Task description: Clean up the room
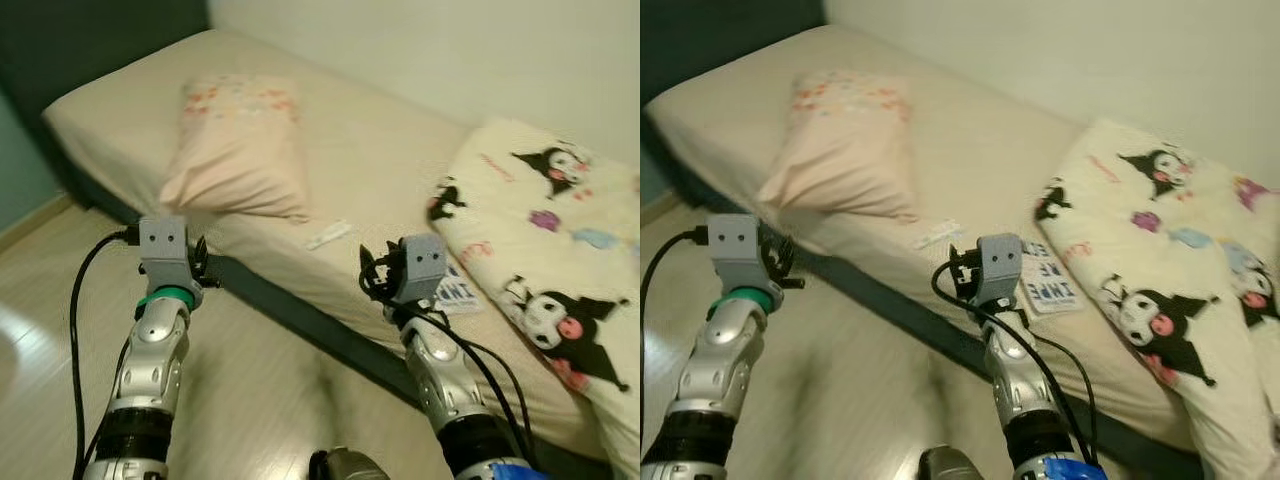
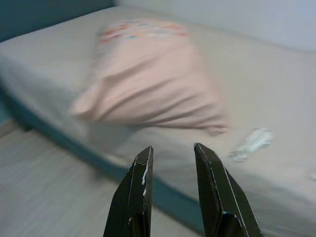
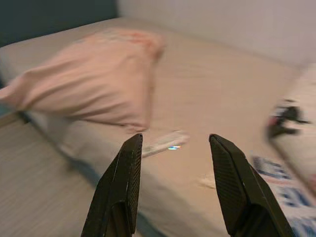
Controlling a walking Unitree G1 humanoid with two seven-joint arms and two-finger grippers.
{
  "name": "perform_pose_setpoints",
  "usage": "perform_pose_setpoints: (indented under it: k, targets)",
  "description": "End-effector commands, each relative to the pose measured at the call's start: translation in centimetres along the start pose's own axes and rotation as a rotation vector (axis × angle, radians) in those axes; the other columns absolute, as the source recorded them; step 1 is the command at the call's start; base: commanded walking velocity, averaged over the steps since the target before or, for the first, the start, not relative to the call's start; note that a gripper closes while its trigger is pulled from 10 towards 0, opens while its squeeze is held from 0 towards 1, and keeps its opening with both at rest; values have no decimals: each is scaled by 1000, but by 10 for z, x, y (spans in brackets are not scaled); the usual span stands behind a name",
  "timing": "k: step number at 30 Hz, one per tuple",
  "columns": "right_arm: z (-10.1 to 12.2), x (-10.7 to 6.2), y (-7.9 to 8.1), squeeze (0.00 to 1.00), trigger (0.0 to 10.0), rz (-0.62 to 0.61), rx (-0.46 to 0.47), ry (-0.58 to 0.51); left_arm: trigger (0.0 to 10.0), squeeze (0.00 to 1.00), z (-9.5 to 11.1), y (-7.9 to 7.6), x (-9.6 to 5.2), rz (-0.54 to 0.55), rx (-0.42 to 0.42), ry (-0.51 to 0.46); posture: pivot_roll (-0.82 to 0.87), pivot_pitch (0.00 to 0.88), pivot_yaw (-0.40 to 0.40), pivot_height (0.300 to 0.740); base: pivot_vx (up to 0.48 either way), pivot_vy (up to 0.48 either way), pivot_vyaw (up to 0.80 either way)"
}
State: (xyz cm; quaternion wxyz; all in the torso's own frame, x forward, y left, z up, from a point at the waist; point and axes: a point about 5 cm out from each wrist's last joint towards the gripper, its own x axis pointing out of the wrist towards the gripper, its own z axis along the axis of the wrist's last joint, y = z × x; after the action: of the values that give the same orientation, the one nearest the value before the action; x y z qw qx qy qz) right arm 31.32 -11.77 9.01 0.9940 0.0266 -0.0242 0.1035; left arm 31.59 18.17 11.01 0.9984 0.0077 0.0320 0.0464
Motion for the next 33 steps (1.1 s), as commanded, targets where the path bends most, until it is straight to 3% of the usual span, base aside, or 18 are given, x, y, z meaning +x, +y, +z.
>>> perform_pose_setpoints:
  k: [1,18,33]
  targets:
    - [-1,-2,-3,0,10000,-14,8,5,10000,0,-6,0,-2,-2,3,29,-13,11,-10,740,0,0,-706]
    - [0,-1,-2,0,10000,-9,5,-2,10000,0,-7,0,-2,-3,7,29,-14,7,-12,740,0,0,-83]
    - [-1,-1,-2,0,10000,-9,19,7,10000,0,-6,0,-2,-2,6,29,-11,10,-10,740,0,0,-800]
